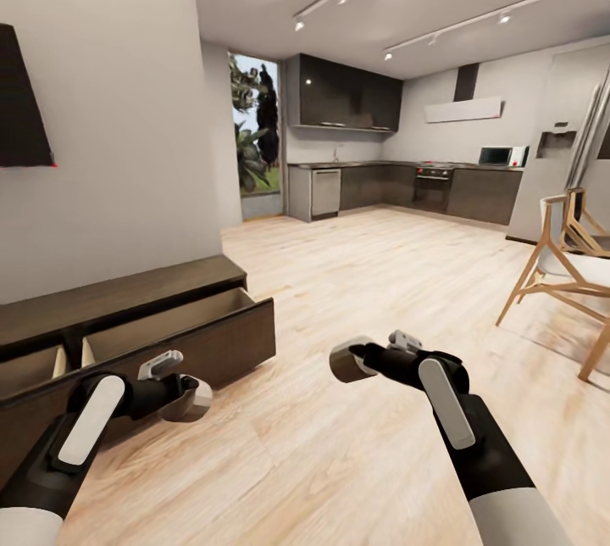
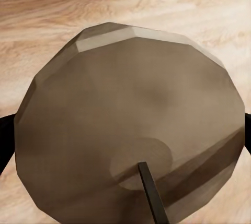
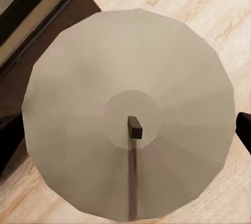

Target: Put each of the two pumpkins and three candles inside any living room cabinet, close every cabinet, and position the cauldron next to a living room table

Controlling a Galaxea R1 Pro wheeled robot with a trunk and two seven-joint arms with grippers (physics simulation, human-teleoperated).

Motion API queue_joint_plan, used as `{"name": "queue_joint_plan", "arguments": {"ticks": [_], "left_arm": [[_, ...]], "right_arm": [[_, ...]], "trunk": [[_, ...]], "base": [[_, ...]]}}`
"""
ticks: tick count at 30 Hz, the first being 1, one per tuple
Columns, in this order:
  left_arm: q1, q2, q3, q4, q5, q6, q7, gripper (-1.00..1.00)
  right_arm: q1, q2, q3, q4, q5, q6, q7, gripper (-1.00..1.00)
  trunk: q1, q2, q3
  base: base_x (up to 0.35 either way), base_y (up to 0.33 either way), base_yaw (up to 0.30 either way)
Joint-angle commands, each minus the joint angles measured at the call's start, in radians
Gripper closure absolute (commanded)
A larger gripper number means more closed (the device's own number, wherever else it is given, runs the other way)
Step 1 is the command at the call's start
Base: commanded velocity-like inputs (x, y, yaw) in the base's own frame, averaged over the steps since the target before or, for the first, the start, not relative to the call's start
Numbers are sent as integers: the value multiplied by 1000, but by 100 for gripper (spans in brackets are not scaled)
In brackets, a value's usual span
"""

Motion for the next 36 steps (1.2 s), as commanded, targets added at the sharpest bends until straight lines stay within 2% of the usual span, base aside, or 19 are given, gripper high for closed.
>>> {"name": "queue_joint_plan", "arguments": {"ticks": [1,11,27,36], "left_arm": [[-1,0,0,-1,8,3,9,100],[-1,0,0,-1,8,3,9,100],[-1,0,-1,-1,8,3,9,100],[-1,-1,-1,-1,8,3,9,100]], "right_arm": [[-1,0,1,-3,-11,0,-12,100],[-1,0,2,8,-11,2,-13,100],[-1,1,2,14,-12,5,-13,100],[-1,1,2,15,-13,5,-13,100]], "trunk": [[-1,0,2],[-5,2,36],[-12,6,76],[-46,67,91]], "base": [[0,0,120],[0,0,36],[0,0,136],[0,0,140]]}}
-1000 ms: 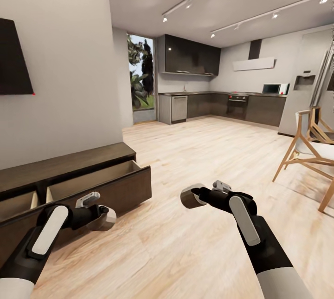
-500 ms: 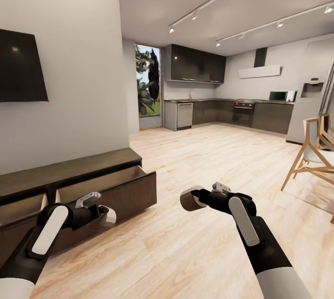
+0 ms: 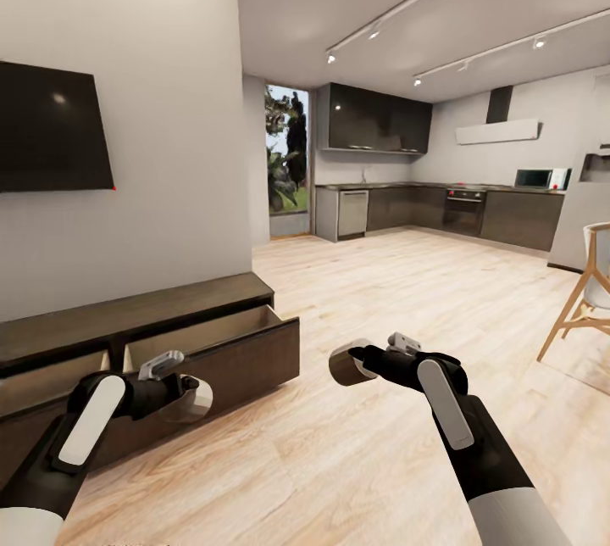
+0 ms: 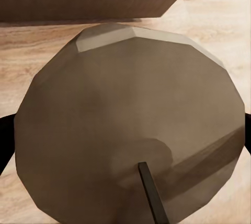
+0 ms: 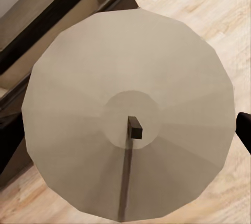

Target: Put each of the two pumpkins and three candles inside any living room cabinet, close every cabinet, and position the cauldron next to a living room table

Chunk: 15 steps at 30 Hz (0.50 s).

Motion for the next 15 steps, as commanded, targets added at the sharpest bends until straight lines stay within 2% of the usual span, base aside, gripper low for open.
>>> {"name": "queue_joint_plan", "arguments": {"ticks": [1,13,15], "left_arm": [[-1,0,0,-1,8,3,9,100],[-1,1,1,-1,8,3,9,100],[-1,1,2,-1,8,3,9,100]], "right_arm": [[-1,0,1,-1,-12,2,-12,100],[-1,0,1,-1,-12,2,-12,100],[-1,0,1,-1,-12,2,-12,100]], "trunk": [[-4,7,0],[-50,91,20],[-50,91,17]], "base": [[0,0,140],[0,0,139],[0,0,138]]}}
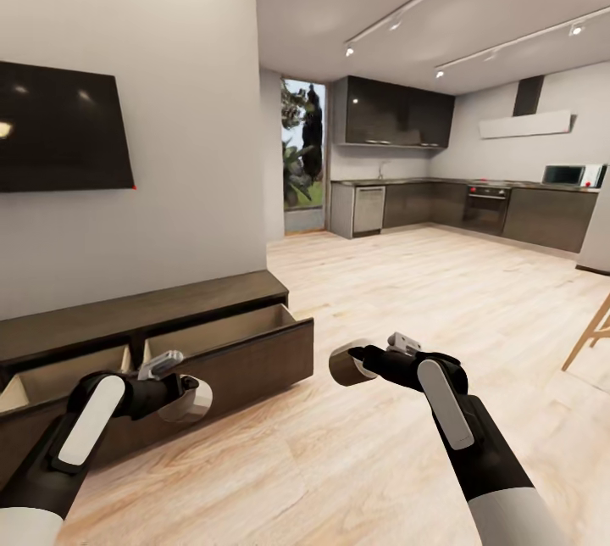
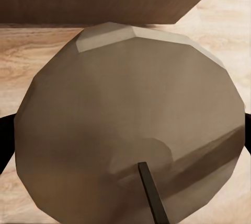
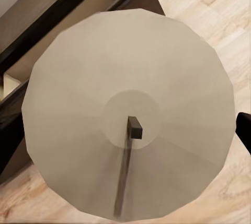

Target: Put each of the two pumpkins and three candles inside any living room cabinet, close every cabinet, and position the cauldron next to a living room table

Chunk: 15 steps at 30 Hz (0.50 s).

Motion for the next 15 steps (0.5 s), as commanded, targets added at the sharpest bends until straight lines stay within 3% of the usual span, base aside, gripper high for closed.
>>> {"name": "queue_joint_plan", "arguments": {"ticks": [1,10,15], "left_arm": [[-1,0,0,-1,9,3,9,100],[-1,0,-1,-10,9,3,9,100],[-1,0,-1,-12,9,3,9,100]], "right_arm": [[-1,0,0,-1,-12,1,-12,100],[-1,0,0,-1,-12,1,-12,100],[-1,0,0,-3,-12,2,-12,100]], "trunk": [[0,-1,-3],[0,-1,-16],[0,-1,-23]], "base": [[0,0,138],[0,-5,138],[0,-187,138]]}}
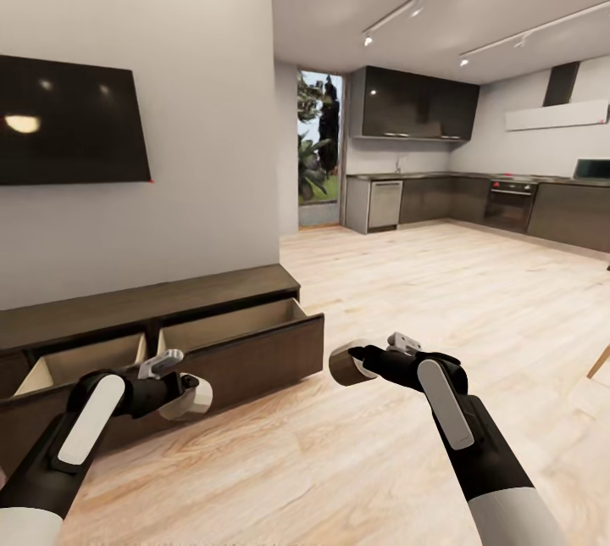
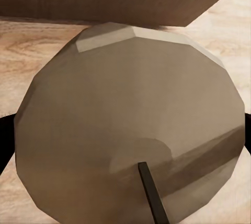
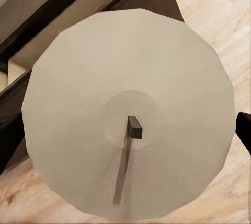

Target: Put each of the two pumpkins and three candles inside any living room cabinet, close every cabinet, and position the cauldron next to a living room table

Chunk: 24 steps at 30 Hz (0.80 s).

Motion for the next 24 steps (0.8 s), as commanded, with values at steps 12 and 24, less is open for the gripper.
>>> {"name": "queue_joint_plan", "arguments": {"ticks": [12,24], "left_arm": [[-1,0,0,-1,9,3,9,100],[-1,0,0,-1,9,3,9,100]], "right_arm": [[-1,0,1,-1,-10,1,-12,100],[-1,0,2,0,-8,1,-12,100]], "trunk": [[0,-1,-19],[0,-1,-37]], "base": [[-6,-156,138],[0,-2,142]]}}
